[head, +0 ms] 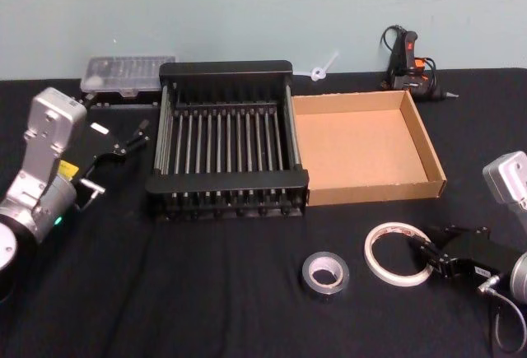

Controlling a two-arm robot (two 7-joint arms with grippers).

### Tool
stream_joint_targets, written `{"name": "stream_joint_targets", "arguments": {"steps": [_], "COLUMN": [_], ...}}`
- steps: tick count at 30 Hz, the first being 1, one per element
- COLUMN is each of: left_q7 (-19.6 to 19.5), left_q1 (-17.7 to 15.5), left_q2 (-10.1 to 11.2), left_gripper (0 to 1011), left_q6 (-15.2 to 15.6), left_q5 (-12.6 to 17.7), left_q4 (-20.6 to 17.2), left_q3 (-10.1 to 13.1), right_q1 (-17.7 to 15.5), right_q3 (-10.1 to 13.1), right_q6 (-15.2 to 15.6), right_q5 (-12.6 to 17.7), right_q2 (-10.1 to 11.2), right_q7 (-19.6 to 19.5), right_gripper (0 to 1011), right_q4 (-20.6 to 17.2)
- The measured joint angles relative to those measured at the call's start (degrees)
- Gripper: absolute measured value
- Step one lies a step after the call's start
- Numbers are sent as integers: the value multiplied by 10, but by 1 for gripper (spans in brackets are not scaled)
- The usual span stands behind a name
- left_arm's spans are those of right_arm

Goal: Pick up the white tape and place it into the black box , Pick up the silver tape and place it into the brown box.

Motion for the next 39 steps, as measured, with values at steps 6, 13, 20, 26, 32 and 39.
{"name": "stream_joint_targets", "arguments": {"steps": [6, 13, 20, 26, 32, 39], "left_q7": [0, 0, 0, 0, 0, 0], "left_q1": [0, 0, 0, 0, 0, 0], "left_q2": [0, 0, 0, 0, 0, 0], "left_gripper": [1001, 1001, 1002, 1001, 1001, 1001], "left_q6": [0, 0, 0, 0, 0, 0], "left_q5": [0, 0, 0, 0, 0, 0], "left_q4": [0, 0, 0, 0, 0, 0], "left_q3": [0, 0, 0, 0, 0, 0], "right_q1": [0, 0, 0, 0, -1, -6], "right_q3": [0, 0, 0, 0, 1, 12], "right_q6": [0, 0, 0, 0, -1, -7], "right_q5": [0, 0, 0, 0, 0, 10], "right_q2": [0, 0, 0, 0, 0, -3], "right_q7": [0, 0, 0, 0, 0, -1], "right_gripper": [187, 74, 71, 71, 71, 71], "right_q4": [0, 0, 0, 0, 0, -12]}}
